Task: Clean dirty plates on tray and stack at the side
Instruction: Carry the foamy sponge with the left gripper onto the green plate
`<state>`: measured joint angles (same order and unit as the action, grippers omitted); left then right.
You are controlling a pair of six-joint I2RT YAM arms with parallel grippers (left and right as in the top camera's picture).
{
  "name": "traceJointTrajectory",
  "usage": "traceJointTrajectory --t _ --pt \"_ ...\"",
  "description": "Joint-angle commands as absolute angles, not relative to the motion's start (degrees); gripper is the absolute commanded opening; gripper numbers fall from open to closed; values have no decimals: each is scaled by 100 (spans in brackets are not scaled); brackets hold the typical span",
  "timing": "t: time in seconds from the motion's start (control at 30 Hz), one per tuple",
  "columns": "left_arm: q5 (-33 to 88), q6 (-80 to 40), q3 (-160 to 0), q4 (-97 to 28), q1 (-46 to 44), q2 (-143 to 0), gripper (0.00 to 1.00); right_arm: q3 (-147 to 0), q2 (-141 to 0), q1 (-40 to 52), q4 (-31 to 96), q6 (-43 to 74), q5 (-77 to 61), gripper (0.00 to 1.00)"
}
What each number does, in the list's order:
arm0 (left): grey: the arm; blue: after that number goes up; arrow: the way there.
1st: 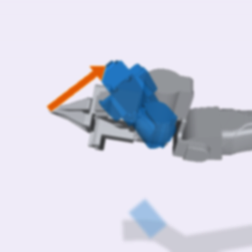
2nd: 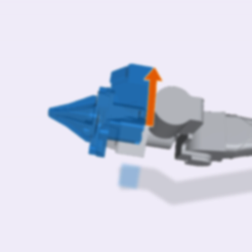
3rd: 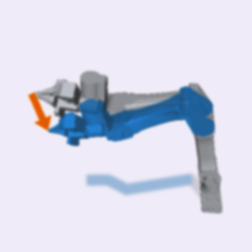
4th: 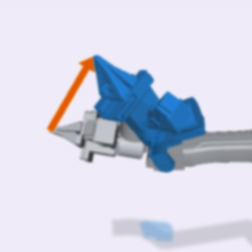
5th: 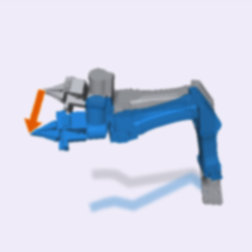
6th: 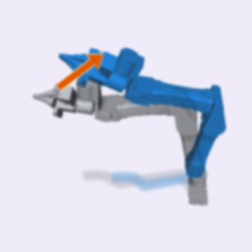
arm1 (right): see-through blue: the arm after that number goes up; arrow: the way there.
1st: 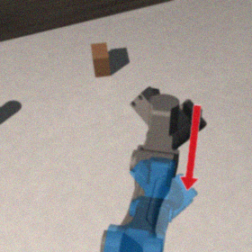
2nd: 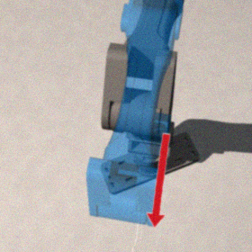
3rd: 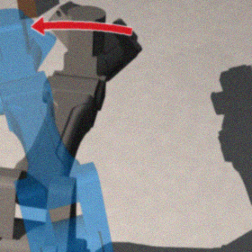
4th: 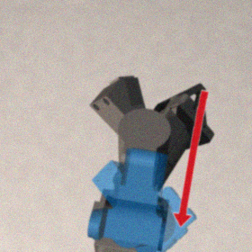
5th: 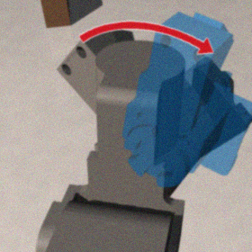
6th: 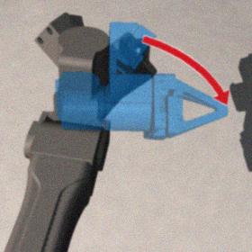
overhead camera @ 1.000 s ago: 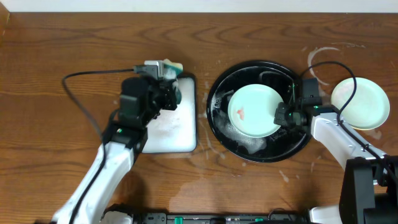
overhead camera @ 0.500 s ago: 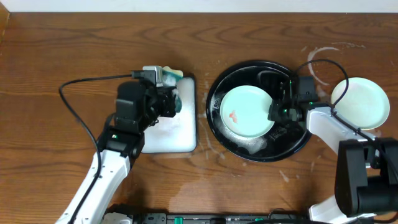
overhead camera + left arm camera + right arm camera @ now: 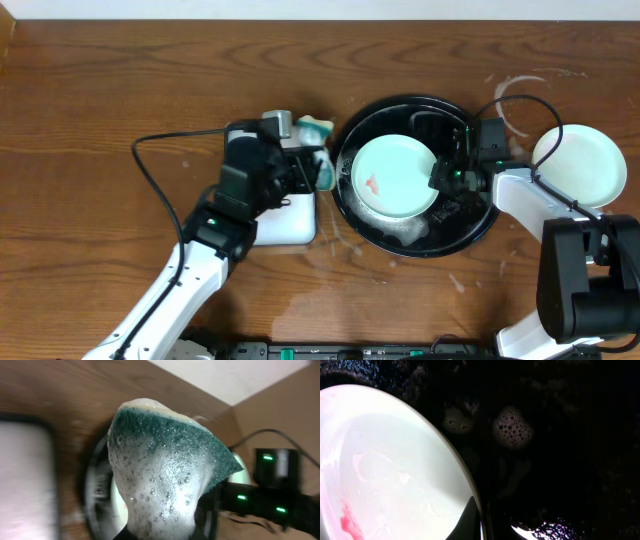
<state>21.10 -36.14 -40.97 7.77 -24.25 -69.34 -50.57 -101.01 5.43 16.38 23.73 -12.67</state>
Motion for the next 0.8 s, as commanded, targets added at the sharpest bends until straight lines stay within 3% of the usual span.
traceJointTrajectory --t 0.0,0.23,0.4,0.63,0.77 --pt "2180 -3940 -4403 908 -2689 -6934 8 -4860 -10556 626 1737 2528 -1251 1" --pt "1013 -3931 -4777 956 -3249 -7277 7 -4860 -10556 626 1739 2528 -1260 1" --pt "827 -3479 -5419 902 -3804 -8674 8 -4860 -10556 626 1737 2528 -1452 1" --pt "829 -2766 -7109 -1098 -3905 -10495 8 -4860 -10556 626 1876 2523 -1553 1" --pt "849 -2768 -7203 -1194 -3962 -10774 8 -4860 -10556 626 1865 2526 -1553 1"
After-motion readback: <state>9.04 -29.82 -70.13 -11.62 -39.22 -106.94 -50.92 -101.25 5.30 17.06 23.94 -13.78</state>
